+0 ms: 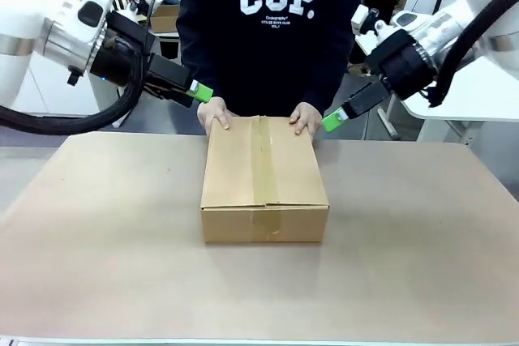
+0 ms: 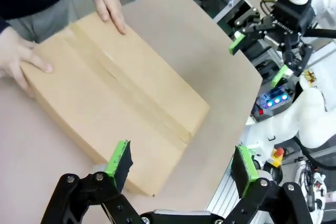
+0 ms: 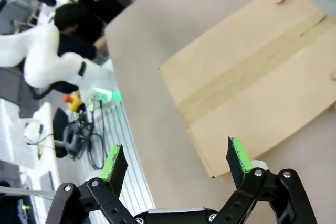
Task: Pack the gift set into the box.
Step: Press and hold the closed box until the human finishes sealing it.
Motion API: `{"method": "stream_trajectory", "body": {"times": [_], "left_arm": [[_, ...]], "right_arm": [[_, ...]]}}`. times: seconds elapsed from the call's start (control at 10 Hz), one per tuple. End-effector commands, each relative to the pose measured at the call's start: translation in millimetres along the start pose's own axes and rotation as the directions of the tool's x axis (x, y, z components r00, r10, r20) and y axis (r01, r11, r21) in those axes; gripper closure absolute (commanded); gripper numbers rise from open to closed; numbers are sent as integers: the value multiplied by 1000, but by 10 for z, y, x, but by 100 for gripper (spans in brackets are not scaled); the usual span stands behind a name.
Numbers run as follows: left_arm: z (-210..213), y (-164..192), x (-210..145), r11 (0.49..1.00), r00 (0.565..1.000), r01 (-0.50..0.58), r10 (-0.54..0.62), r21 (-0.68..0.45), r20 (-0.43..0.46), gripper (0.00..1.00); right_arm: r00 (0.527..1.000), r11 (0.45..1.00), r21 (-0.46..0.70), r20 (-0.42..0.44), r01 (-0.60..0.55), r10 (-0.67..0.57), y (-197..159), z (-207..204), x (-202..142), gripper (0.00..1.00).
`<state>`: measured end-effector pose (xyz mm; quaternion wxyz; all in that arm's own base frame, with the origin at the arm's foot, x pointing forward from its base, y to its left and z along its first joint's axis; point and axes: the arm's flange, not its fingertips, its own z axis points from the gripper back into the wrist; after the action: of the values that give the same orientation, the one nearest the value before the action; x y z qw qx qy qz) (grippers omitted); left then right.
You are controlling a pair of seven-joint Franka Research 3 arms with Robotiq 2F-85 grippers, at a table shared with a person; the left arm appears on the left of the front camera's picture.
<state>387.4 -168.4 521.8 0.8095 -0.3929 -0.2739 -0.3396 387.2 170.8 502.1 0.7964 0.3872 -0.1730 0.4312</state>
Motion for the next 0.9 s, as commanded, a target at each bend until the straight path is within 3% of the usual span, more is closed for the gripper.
{"method": "stream_trajectory", "body": {"times": [0.0,0.1,0.2,0.3,0.4,0.6,0.7,0.8], "left_arm": [[130,12,112,1000,1000,8,-8,0,-14,0],[0,0,0,1000,1000,0,0,0,0,0],[-283,54,111,940,938,341,-341,7,67,0],[-517,207,76,886,885,463,-462,-9,51,0],[-714,337,-32,825,825,565,-564,-31,29,0],[-1042,505,-237,763,774,631,-632,-136,46,0],[-1160,545,-306,753,775,629,-628,-194,72,0],[-1242,612,-360,754,772,631,-632,-182,60,0]], "right_arm": [[994,992,83,32,97,-100,-102,66,50,0],[1000,1000,0,0,0,0,0,0,0,0],[947,930,181,29,-319,319,-48,-288,166,0],[837,816,187,122,-547,533,-92,-516,256,0],[728,723,102,176,-683,663,-240,-665,191,0],[667,681,-77,151,-728,730,-592,-927,7,0],[664,680,-94,156,-727,731,-749,-1054,-99,0],[673,694,-107,176,-712,718,-929,-1137,-247,0]]}}
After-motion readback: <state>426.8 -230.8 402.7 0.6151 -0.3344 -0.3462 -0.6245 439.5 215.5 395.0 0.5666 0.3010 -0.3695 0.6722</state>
